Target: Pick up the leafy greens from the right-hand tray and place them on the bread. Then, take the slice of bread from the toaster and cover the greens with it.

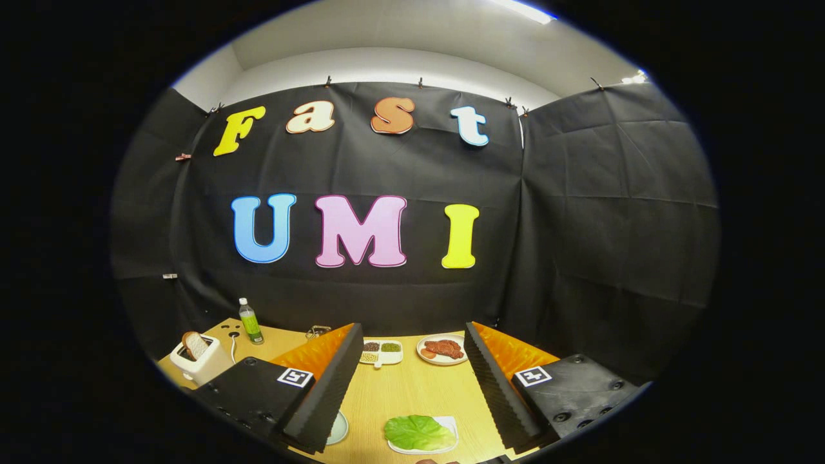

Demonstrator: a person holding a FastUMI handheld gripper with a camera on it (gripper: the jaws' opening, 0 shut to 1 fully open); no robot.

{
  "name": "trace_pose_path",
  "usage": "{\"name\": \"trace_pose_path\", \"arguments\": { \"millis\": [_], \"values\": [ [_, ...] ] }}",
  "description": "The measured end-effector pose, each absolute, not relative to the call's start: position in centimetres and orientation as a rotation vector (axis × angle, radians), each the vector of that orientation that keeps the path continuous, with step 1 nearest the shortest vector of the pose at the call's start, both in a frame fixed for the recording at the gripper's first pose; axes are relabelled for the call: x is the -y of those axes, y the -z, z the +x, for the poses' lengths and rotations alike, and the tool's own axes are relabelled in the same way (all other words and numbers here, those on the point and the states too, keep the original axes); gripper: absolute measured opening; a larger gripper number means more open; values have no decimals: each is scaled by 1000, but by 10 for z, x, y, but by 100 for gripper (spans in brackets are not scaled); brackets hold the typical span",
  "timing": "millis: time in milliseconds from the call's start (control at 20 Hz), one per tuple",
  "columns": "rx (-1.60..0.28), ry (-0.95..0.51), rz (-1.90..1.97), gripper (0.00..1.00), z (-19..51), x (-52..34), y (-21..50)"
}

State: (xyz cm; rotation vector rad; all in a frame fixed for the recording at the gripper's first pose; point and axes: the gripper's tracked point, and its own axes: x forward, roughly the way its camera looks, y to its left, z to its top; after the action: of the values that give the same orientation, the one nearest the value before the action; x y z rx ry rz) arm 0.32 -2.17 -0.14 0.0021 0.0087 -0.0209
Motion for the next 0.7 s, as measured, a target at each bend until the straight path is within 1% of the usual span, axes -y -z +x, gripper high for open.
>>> {"name": "trace_pose_path", "arguments": {
  "millis": [450,700],
  "values": [
    [-33,-9,-22,97,17,19,15],
    [-98,-42,-30,97,30,15,44]
  ]
}}
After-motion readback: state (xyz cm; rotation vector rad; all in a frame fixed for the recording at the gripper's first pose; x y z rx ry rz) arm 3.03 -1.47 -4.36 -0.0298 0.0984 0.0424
